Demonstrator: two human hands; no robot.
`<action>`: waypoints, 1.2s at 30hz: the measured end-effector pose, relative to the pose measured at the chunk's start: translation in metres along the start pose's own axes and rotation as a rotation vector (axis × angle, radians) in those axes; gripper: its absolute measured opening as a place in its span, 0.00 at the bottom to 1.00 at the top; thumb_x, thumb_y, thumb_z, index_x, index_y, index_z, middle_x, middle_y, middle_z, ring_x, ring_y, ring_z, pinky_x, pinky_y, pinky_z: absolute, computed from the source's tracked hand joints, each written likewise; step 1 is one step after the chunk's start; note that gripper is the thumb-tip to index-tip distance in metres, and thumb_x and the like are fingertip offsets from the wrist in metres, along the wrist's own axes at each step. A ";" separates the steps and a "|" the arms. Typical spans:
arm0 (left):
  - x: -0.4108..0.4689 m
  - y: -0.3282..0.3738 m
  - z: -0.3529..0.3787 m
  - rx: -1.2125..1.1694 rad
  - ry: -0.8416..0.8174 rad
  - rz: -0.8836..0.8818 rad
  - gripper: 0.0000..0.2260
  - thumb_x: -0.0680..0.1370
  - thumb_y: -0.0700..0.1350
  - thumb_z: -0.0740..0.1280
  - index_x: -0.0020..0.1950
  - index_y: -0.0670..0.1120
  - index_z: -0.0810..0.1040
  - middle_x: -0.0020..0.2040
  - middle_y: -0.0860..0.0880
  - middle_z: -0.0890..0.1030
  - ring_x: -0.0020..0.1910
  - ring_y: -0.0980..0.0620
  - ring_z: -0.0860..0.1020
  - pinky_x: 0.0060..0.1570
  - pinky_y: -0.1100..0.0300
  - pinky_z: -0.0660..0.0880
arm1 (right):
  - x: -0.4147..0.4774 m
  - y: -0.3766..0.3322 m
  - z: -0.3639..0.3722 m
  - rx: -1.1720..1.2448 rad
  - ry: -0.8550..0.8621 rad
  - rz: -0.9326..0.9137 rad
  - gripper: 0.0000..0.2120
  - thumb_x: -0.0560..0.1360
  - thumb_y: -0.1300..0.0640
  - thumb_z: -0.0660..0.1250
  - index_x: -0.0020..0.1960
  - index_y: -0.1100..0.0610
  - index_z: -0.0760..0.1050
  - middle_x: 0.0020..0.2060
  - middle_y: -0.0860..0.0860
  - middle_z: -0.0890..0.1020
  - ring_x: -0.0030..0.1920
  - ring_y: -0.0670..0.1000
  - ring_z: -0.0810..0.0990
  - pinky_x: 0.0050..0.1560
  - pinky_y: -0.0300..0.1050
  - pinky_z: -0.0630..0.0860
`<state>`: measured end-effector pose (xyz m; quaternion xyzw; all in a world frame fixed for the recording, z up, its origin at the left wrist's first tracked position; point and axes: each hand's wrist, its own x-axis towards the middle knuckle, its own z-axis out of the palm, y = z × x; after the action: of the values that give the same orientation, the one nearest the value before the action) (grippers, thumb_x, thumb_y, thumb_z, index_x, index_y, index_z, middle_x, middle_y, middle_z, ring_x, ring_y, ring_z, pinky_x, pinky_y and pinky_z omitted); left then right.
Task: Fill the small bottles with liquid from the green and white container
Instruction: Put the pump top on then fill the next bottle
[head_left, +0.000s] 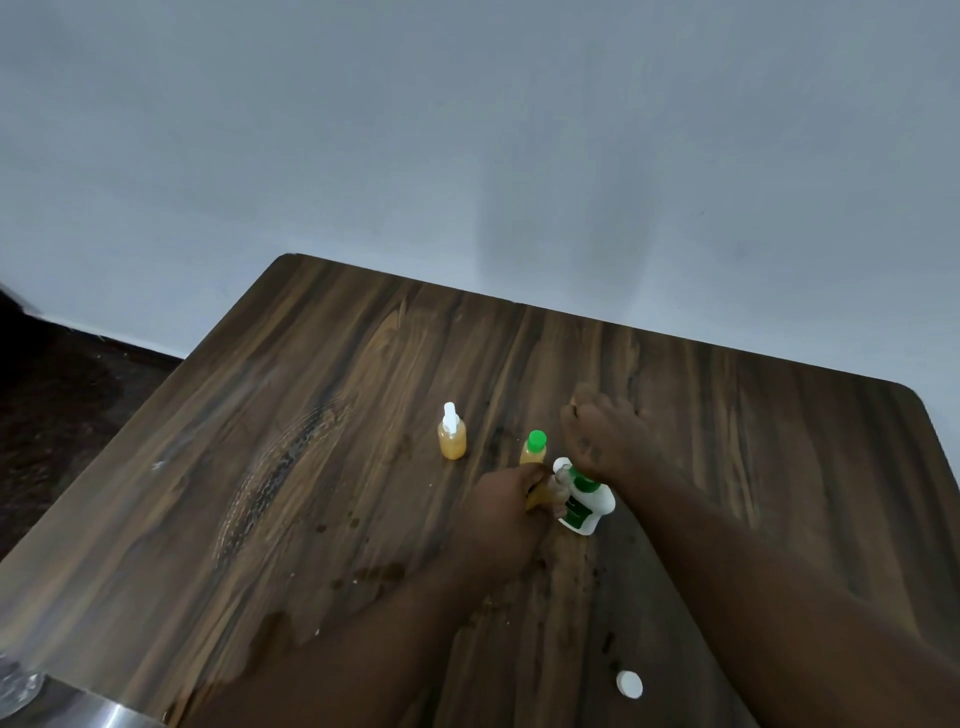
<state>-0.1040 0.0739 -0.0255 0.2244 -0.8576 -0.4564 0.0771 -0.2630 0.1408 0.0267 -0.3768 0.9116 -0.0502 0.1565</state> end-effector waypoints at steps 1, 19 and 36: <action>0.000 0.000 0.001 0.009 -0.009 -0.004 0.03 0.79 0.52 0.68 0.49 0.55 0.81 0.43 0.57 0.82 0.42 0.62 0.79 0.40 0.62 0.76 | -0.003 0.000 0.003 -0.034 -0.023 -0.011 0.11 0.81 0.49 0.52 0.51 0.55 0.69 0.53 0.53 0.75 0.53 0.57 0.75 0.56 0.55 0.69; -0.001 -0.001 0.002 0.002 -0.041 -0.007 0.03 0.79 0.50 0.68 0.52 0.54 0.81 0.45 0.57 0.82 0.44 0.62 0.79 0.45 0.59 0.78 | -0.002 0.000 0.004 -0.072 -0.022 -0.050 0.11 0.81 0.48 0.53 0.51 0.55 0.69 0.52 0.53 0.74 0.53 0.57 0.76 0.57 0.56 0.70; 0.000 -0.005 0.004 -0.006 -0.013 0.028 0.02 0.80 0.51 0.68 0.49 0.55 0.80 0.42 0.59 0.81 0.42 0.63 0.79 0.38 0.68 0.72 | 0.000 0.002 0.007 0.024 0.052 -0.026 0.12 0.81 0.48 0.51 0.52 0.54 0.68 0.49 0.53 0.76 0.50 0.56 0.75 0.56 0.56 0.71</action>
<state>-0.1036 0.0745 -0.0317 0.2093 -0.8596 -0.4595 0.0783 -0.2622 0.1421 0.0196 -0.3855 0.9096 -0.0729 0.1364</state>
